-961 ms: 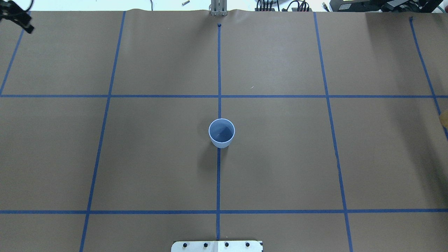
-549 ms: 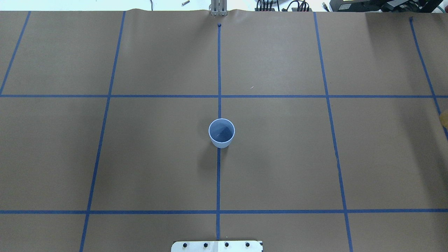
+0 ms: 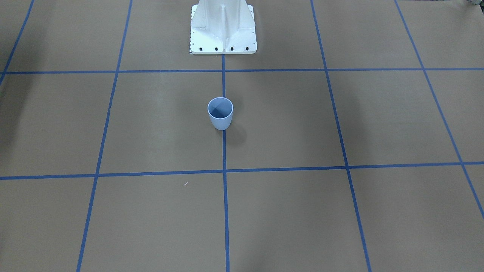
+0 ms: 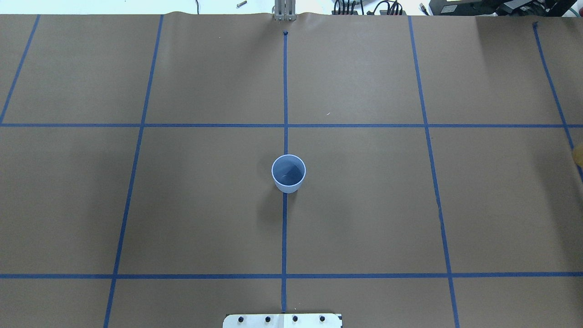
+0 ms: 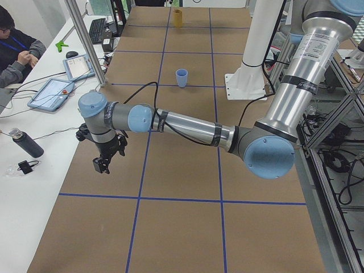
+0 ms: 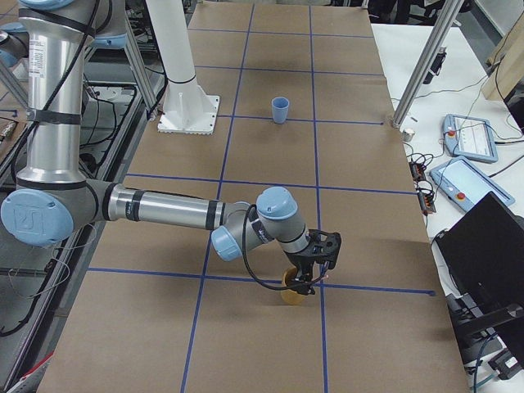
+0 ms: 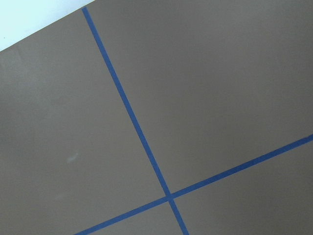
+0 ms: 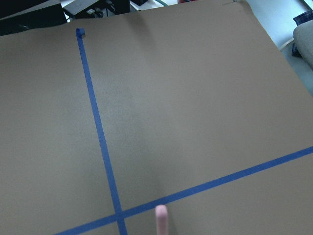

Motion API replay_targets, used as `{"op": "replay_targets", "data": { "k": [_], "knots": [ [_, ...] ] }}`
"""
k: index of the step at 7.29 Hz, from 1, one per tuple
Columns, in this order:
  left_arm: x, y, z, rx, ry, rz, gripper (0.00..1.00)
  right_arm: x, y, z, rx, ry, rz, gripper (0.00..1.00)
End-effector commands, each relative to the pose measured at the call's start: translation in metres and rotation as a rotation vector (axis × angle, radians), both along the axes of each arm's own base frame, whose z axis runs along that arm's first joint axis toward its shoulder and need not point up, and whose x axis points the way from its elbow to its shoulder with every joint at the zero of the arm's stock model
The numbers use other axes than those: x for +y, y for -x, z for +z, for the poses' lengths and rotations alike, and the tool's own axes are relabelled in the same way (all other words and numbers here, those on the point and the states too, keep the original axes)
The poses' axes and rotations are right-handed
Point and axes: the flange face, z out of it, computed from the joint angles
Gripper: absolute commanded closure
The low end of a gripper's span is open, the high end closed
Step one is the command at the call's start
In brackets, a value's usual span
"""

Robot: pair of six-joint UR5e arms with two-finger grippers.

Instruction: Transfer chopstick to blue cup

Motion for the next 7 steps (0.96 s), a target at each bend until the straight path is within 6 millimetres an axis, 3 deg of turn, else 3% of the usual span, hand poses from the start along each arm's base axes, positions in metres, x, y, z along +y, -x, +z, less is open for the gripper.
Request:
{"op": "replay_targets", "data": {
  "k": [1, 2, 3, 4, 5, 7],
  "knots": [
    [0.0008, 0.0001, -0.0039, 0.001, -0.005, -0.003, 0.01, -0.0112, 0.0200, -0.0056, 0.007, -0.011, 0.011, 0.05],
    [0.0008, 0.0001, -0.0039, 0.001, -0.004, -0.005, 0.01, -0.0105, 0.0214, -0.0041, 0.008, -0.009, 0.007, 0.29],
    [0.0009, 0.0001, -0.0046, 0.001, -0.004, -0.006, 0.01, -0.0105, 0.0229, -0.0039, 0.009, -0.008, 0.001, 0.68],
    [0.0003, 0.0001, -0.0049, 0.001, -0.003, -0.007, 0.01, -0.0090, 0.0219, -0.0026, 0.012, -0.010, -0.002, 0.90],
    [0.0002, -0.0009, -0.0049, 0.002, 0.001, -0.010, 0.01, -0.0069, 0.0216, -0.0012, 0.013, -0.007, -0.002, 1.00],
    [0.0002, -0.0009, -0.0049, 0.002, 0.002, -0.011, 0.01, -0.0065, 0.0214, -0.0084, 0.012, -0.021, -0.001, 1.00]
  ]
}}
